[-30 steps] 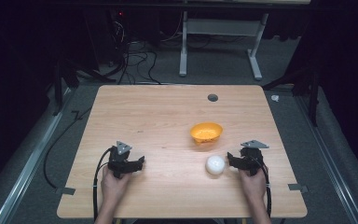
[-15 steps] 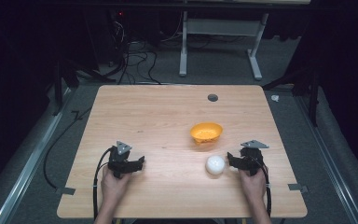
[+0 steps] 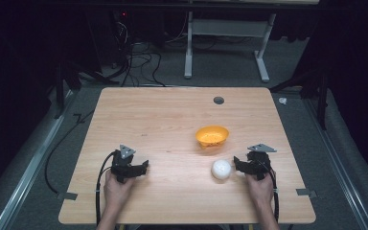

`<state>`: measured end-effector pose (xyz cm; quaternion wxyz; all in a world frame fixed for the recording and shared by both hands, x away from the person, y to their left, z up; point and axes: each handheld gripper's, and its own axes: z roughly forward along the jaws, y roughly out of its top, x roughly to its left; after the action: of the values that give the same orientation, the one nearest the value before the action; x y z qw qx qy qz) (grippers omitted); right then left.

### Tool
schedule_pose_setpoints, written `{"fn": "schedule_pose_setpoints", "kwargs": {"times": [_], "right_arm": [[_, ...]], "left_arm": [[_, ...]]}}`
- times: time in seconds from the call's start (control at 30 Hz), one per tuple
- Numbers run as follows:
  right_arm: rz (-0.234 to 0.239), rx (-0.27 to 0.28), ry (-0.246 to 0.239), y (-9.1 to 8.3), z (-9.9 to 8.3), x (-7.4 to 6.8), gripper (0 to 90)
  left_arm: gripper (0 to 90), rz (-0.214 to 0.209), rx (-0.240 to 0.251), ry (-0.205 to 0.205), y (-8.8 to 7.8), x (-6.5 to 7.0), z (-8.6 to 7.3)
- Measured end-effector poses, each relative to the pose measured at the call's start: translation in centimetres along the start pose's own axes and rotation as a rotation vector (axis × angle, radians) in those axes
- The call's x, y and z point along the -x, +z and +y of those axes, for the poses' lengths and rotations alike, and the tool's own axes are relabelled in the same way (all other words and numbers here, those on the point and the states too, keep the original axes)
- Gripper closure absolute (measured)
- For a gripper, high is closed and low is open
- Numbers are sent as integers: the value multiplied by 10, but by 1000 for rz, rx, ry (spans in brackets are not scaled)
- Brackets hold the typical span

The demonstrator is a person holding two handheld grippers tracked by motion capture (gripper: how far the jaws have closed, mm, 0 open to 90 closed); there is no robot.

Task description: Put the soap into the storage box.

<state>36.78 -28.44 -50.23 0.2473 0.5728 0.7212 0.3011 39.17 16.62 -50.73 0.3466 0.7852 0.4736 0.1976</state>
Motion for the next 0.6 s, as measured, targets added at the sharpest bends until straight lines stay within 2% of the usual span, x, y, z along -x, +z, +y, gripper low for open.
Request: {"fn": "schedule_pose_setpoints", "kwargs": {"times": [0.33,0.6], "right_arm": [[24,9,31,-3,-1,3,252],[58,46,45,-12,2,2,257]], "left_arm": [[205,0,0,-1,0,0,0],[205,0,0,0,0,0,0]]}}
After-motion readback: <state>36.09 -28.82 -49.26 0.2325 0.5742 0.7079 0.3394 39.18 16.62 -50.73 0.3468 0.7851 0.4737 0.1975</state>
